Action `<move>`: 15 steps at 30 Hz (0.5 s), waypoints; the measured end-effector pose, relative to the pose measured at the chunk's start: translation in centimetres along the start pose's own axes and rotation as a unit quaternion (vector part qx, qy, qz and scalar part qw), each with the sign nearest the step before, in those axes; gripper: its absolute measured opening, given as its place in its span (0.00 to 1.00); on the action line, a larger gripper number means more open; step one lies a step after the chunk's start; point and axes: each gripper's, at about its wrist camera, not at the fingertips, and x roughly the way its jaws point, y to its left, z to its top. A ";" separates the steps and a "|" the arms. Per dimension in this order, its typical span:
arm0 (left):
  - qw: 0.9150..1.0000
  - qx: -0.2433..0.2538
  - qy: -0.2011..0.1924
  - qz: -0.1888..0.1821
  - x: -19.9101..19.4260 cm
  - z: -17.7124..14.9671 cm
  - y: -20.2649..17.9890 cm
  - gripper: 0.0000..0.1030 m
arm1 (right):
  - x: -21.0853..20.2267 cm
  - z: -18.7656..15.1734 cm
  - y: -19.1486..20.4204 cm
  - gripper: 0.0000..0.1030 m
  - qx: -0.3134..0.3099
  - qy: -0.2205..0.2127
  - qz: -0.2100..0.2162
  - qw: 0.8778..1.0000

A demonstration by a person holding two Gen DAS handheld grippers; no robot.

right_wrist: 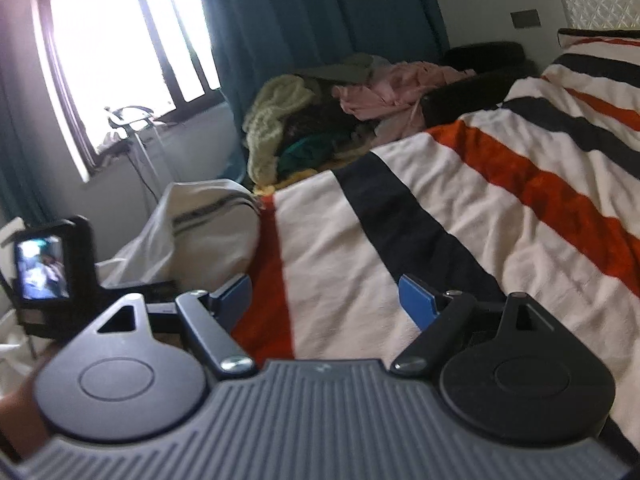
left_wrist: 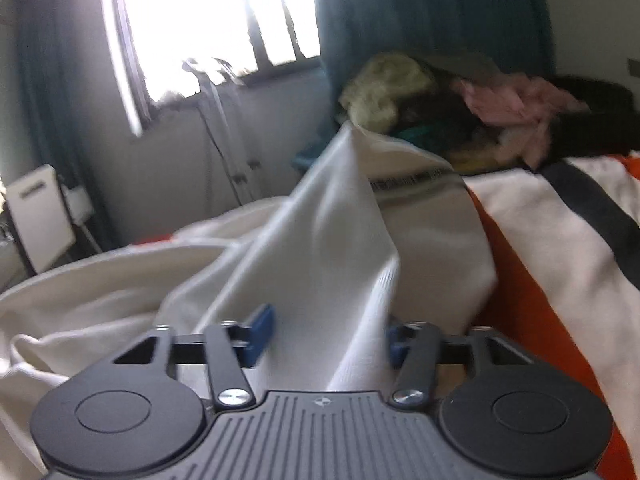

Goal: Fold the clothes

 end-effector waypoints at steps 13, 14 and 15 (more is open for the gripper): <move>0.991 0.001 -0.121 -0.061 -15.5 -2.8 3.6 0.02 | 0.8 0.4 0.7 0.80 -0.036 -0.048 0.003 0.998; 0.990 0.014 -0.125 -0.058 -17.0 -3.9 4.0 0.02 | 0.5 0.5 0.8 0.80 -0.039 -0.053 -0.001 0.998; 0.990 0.025 -0.128 -0.057 -18.6 -4.9 4.4 0.02 | 0.1 0.6 1.1 0.80 -0.046 -0.058 -0.005 0.997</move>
